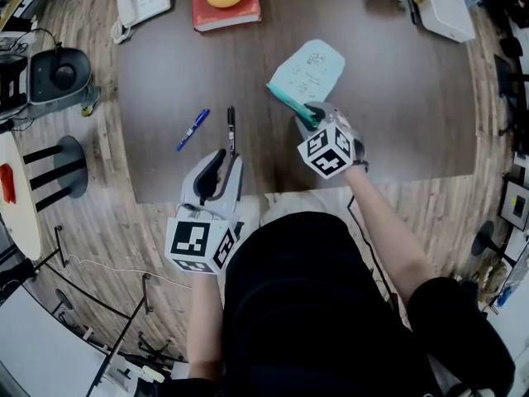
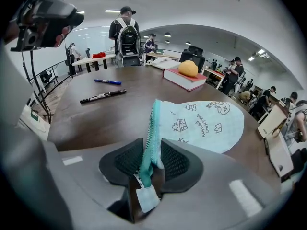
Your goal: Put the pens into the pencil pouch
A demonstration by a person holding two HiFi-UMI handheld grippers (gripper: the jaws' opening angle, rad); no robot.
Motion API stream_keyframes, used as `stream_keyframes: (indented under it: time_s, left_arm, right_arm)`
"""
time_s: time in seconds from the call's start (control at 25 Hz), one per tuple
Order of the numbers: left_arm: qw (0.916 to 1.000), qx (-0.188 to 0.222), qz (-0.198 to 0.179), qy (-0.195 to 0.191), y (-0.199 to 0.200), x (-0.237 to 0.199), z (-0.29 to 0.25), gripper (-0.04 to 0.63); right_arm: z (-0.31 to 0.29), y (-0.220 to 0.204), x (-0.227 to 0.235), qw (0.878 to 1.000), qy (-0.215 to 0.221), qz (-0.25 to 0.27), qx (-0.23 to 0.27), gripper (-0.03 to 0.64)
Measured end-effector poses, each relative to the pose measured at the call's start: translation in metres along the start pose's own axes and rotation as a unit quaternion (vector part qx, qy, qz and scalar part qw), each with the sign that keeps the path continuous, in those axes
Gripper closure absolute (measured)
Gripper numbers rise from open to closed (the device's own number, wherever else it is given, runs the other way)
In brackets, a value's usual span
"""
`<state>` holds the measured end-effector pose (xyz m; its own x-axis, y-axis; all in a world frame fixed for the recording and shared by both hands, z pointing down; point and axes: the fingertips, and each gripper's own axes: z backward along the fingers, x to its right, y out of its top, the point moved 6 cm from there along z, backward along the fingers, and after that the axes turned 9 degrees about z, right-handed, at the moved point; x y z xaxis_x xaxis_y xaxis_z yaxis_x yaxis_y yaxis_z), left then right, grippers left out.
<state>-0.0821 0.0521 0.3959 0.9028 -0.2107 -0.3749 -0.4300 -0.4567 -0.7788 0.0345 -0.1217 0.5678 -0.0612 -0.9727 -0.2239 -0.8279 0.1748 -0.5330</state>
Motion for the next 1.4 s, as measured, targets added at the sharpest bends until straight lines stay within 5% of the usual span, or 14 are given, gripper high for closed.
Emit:
stream_keyframes:
  time_s: [0.52,1.4]
  left_arm:
    - [1.0,0.003,0.004,0.005,0.0,-0.006,0.002,0.492]
    - [1.0,0.004,-0.001,0.001,0.0,-0.005,0.002,0.497]
  right_arm:
    - [-0.002,0.0,-0.003,1.0,0.006,0.007,0.0,0.517]
    - [0.016,-0.004,0.007,0.996,0.002,-0.073,0.041,0.566]
